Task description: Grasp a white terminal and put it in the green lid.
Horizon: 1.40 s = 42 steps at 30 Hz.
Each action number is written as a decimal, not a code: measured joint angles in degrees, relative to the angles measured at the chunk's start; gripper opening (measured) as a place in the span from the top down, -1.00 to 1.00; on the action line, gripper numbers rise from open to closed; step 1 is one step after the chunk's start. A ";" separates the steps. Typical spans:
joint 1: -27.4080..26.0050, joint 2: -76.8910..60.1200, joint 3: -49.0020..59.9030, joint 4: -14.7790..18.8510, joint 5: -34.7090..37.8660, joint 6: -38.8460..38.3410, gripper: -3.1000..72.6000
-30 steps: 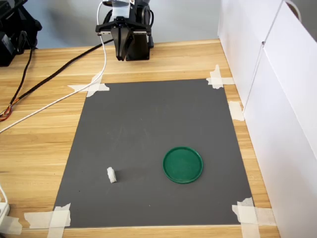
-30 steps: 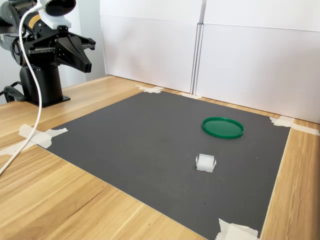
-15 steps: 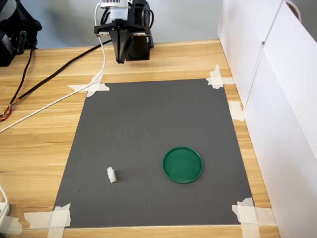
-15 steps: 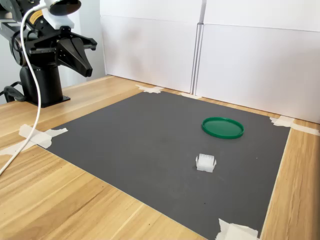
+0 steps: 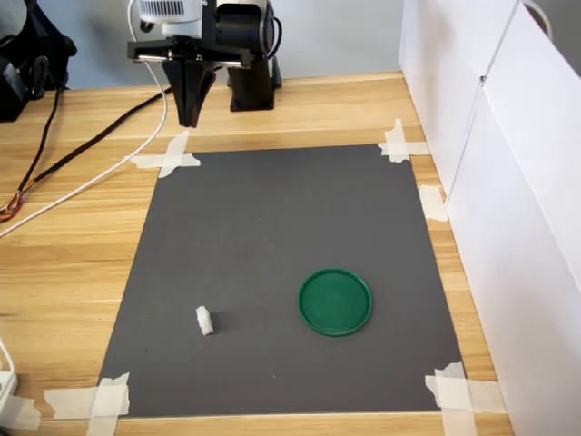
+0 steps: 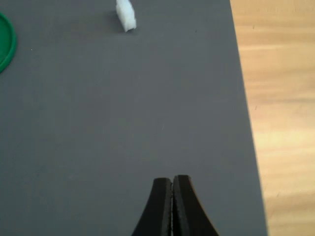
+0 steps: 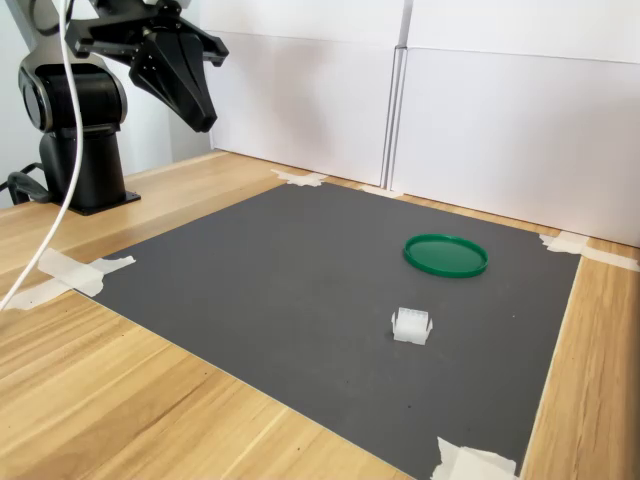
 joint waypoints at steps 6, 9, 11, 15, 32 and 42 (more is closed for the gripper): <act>0.00 13.37 -11.67 -2.28 6.64 -3.30 0.98; 0.00 18.83 -18.01 -3.00 10.91 -5.91 0.98; 0.00 21.98 -22.28 -3.21 14.34 -7.95 0.98; 0.00 27.02 -29.79 -2.57 20.90 -13.44 0.98; 0.00 41.34 -48.44 -1.43 33.98 -31.47 0.89; 0.00 47.62 -55.51 -1.02 38.71 -31.35 -0.16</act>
